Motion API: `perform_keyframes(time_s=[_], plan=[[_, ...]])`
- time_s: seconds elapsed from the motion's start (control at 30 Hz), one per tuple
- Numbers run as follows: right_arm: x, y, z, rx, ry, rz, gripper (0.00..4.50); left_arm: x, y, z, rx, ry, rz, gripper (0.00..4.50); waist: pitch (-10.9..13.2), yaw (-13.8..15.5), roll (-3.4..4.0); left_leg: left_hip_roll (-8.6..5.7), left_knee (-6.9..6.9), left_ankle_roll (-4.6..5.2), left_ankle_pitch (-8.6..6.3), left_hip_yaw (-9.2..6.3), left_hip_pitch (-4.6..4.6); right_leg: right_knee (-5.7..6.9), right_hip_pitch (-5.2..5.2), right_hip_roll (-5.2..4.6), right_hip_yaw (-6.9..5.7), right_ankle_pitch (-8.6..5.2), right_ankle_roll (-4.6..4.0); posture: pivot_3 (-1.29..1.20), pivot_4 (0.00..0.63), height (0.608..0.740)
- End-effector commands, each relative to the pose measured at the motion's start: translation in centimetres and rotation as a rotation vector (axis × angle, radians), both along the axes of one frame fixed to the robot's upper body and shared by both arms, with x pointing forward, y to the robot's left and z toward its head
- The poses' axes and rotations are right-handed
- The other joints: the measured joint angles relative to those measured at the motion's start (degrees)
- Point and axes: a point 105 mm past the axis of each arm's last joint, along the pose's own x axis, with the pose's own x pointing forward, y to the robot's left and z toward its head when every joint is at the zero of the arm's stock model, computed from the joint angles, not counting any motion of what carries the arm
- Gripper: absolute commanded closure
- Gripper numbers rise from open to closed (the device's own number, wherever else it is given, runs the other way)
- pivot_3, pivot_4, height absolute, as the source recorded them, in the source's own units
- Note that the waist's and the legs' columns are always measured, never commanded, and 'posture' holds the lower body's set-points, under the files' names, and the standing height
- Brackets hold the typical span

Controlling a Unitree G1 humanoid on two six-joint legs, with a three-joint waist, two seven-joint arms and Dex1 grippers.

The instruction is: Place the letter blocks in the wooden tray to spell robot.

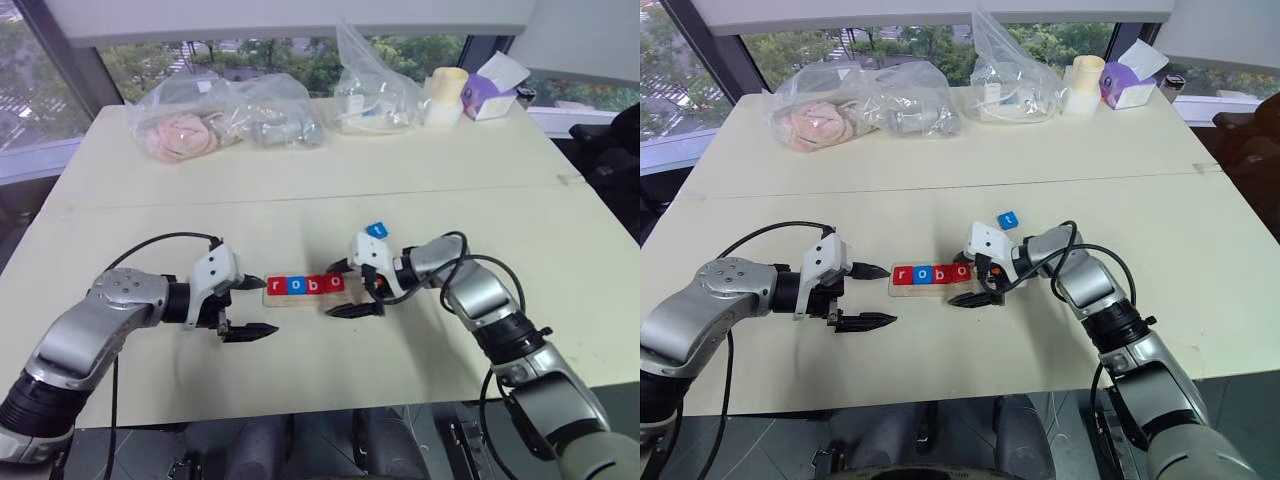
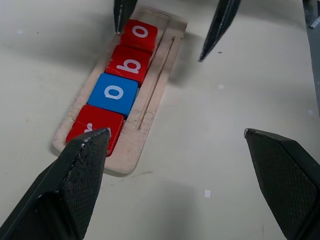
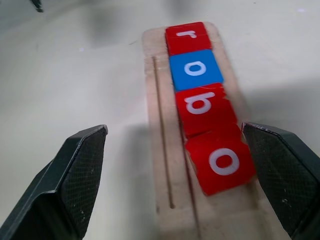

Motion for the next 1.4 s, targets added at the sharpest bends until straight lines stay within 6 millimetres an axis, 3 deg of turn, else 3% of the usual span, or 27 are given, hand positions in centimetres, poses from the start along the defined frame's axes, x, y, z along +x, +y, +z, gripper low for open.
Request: perform_keyframes(time_s=[0.03,0.17,0.3,0.47,0.6,0.7,0.87,1.07,1.17,1.27,1.33,1.4], plan=[[-0.7,0.3,0.8,0.018,-0.02,0.026,0.07,0.2,0.2,0.9,-0.005,-0.043,-0.004,0.0,0.0,0.0,0.0,0.0,0.0,0.0,0.0,0.0,0.0,0.0,0.0,0.0,0.0,0.0,0.0,0.0,0.15,0.74],[-0.4,0.3,1.3,0.05,-0.034,-0.011,0.07,0.4,0.1,1.4,-0.008,-0.047,-0.006,0.0,0.0,0.0,0.0,0.0,0.0,0.0,0.0,0.0,0.0,0.0,0.0,0.0,0.0,0.0,-0.01,0.0,0.15,0.74],[1.4,-0.3,4.6,0.17,-0.089,-0.15,0.07,0.6,-0.4,2.3,-0.013,-0.061,-0.006,0.0,0.0,0.0,0.0,0.02,0.01,0.0,0.0,0.0,0.0,0.0,-0.01,0.0,0.0,0.02,-0.03,0.0,0.15,0.74],[2.3,-1.5,5.6,0.22,-0.141,-0.302,0.07,0.9,-0.7,2.8,-0.026,-0.08,0.001,0.0,0.0,0.0,0.0,0.01,-0.03,0.0,0.0,0.01,-0.01,-0.02,-0.03,-0.01,0.02,0.02,0.0,0.0,0.15,0.74],[6.6,-4.8,5.4,0.25,-0.19,-0.723,0.07,1.8,-1.2,4.9,-0.1,-0.144,0.026,0.0,0.0,0.1,-0.01,0.01,0.0,0.0,0.0,0.02,-0.02,0.0,-0.04,0.0,0.02,0.03,-0.04,0.0,0.15,0.74],[7.6,-6.7,4.7,0.268,-0.144,-0.984,0.07,2.9,-0.8,6.7,-0.169,-0.192,0.094,0.0,0.0,0.1,-0.03,0.01,0.03,-0.05,0.04,-0.02,-0.05,0.05,-0.08,0.0,0.02,0.06,-0.08,0.0,0.15,0.74],[7.3,-6.3,4.0,0.278,-0.132,-1.115,0.07,3.5,-0.7,8.2,-0.24,-0.187,0.171,0.0,0.0,-0.3,-0.02,-0.02,-0.05,-0.05,0.04,0.07,-0.08,0.05,-0.18,0.02,0.07,0.17,0.13,0.0,0.15,0.74],[8.6,-5.7,0.8,0.227,-0.105,-1.201,0.07,3.4,-0.7,6.7,-0.207,-0.169,0.19,0.0,0.0,-0.3,-0.02,0.01,-0.04,-0.04,0.05,0.13,-0.03,0.08,-0.17,0.09,0.12,0.18,0.11,0.0,0.15,0.74],[9.1,-6.0,-0.1,0.206,-0.117,-1.223,0.92,3.4,-0.5,6.2,-0.198,-0.163,0.195,0.0,0.0,-0.3,-0.03,0.01,-0.03,-0.04,0.05,0.19,0.0,0.08,-0.16,0.09,0.17,0.18,0.09,0.0,0.15,0.74],[9.4,-6.4,0.0,0.203,-0.146,-1.236,2.53,3.4,-0.2,6.0,-0.199,-0.163,0.199,0.0,0.0,-0.3,-0.04,0.02,-0.02,-0.04,0.05,0.2,0.02,0.08,-0.14,0.09,0.19,0.18,0.09,0.0,0.15,0.74],[9.6,-6.4,0.6,0.212,-0.172,-1.233,3.31,3.5,-0.2,5.9,-0.199,-0.162,0.197,0.0,0.0,-0.3,-0.04,0.02,-0.02,-0.04,0.05,0.2,0.05,0.08,-0.11,0.09,0.19,0.17,0.06,0.0,0.15,0.74],[9.7,-6.2,1.3,0.225,-0.203,-1.221,3.28,3.4,-0.3,5.7,-0.2,-0.159,0.189,0.0,0.0,-0.3,-0.04,0.02,-0.02,-0.04,0.05,0.2,0.05,0.08,-0.11,0.1,0.19,0.16,0.04,0.0,0.15,0.74]])
